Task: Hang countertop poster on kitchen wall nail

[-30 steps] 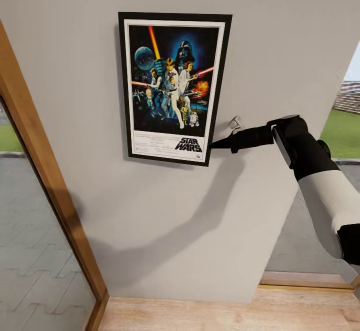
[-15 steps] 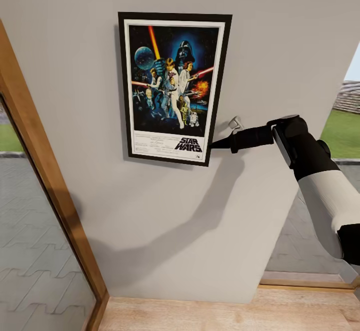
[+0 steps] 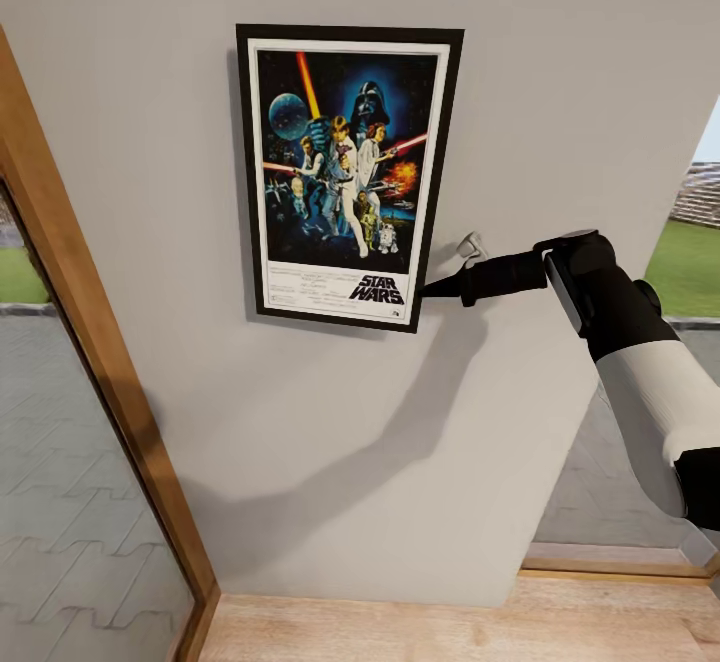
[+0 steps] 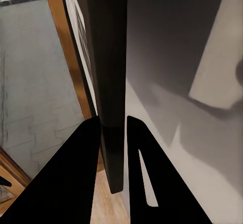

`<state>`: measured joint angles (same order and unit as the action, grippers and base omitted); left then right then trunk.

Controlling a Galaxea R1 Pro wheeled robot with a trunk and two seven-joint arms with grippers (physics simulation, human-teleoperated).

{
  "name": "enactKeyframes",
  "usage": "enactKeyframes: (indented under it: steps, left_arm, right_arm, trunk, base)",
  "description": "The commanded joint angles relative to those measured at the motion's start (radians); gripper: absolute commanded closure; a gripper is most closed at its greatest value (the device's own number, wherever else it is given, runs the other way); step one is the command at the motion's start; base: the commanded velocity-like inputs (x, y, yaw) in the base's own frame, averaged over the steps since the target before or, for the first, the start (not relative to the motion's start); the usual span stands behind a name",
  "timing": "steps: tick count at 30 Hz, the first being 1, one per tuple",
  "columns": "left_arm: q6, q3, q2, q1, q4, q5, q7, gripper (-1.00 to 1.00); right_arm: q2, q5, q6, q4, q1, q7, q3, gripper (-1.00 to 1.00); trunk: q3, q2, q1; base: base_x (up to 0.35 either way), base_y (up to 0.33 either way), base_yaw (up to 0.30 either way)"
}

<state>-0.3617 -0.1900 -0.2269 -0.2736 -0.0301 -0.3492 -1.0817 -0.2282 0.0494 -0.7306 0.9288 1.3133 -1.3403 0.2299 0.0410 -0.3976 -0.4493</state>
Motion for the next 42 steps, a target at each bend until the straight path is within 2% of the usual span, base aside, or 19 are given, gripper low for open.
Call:
enactKeyframes:
  steps: [1,5,8,12,24,29,32,33,42]
  left_arm:
    - [-0.005,-0.008,0.000,-0.001,0.001,0.007,-0.003,-1.00]
    - [-0.005,-0.008,0.000,-0.001,0.001,0.007,-0.003,-1.00]
    - [-0.008,-0.005,0.017,0.016,-0.001,0.007,-0.003,-1.00]
    - [-0.008,-0.005,0.017,0.035,-0.001,0.007,-0.003,-1.00]
    - [-0.008,-0.005,0.017,0.035,-0.001,0.007,-0.003,-1.00]
    - [-0.009,-0.005,0.019,0.063,-0.001,0.007,-0.002,-1.00]
    - [-0.009,-0.005,0.019,0.080,-0.001,0.007,-0.001,-1.00]
    - [-0.009,-0.005,0.019,0.120,-0.001,0.007,-0.001,-1.00]
    - [-0.009,-0.005,0.020,0.125,-0.001,0.007,-0.001,-1.00]
  right_arm:
    - [-0.001,0.004,-0.010,0.001,0.001,-0.006,0.000,1.00]
    - [0.000,0.004,-0.010,0.001,0.001,-0.006,0.000,1.00]
    - [0.009,-0.010,-0.010,0.013,0.011,0.003,0.006,1.00]
    - [0.009,-0.010,-0.010,0.013,0.011,0.003,0.006,1.00]
    - [0.009,-0.010,-0.010,0.013,0.011,0.003,0.006,1.00]
    - [0.035,-0.008,-0.012,0.013,0.014,0.004,0.006,1.00]
    - [0.041,-0.008,-0.012,0.013,0.015,0.004,0.006,1.00]
    - [0.042,-0.008,-0.012,0.013,0.015,0.004,0.006,1.00]
    - [0.044,-0.008,-0.012,0.013,0.015,0.004,0.005,1.00]
  trunk:
    - [0.002,-0.002,-0.001]
    - [0.002,-0.002,-0.001]
    - [0.002,-0.002,-0.001]
    - [0.002,-0.002,-0.001]
    - [0.002,-0.002,-0.001]
    - [0.002,-0.002,-0.001]
    - [0.002,-0.002,-0.001]
    - [0.002,-0.002,-0.001]
    - [0.002,-0.002,-0.001]
  base:
    - [0.000,0.001,0.000]
    - [0.000,0.000,0.000]
    - [0.000,0.000,0.000]
    - [0.000,0.000,0.000]
    - [0.000,0.000,0.000]
    - [0.000,0.000,0.000]
    - [0.000,0.000,0.000]
    - [0.000,0.000,0.000]
    - [0.000,0.000,0.000]
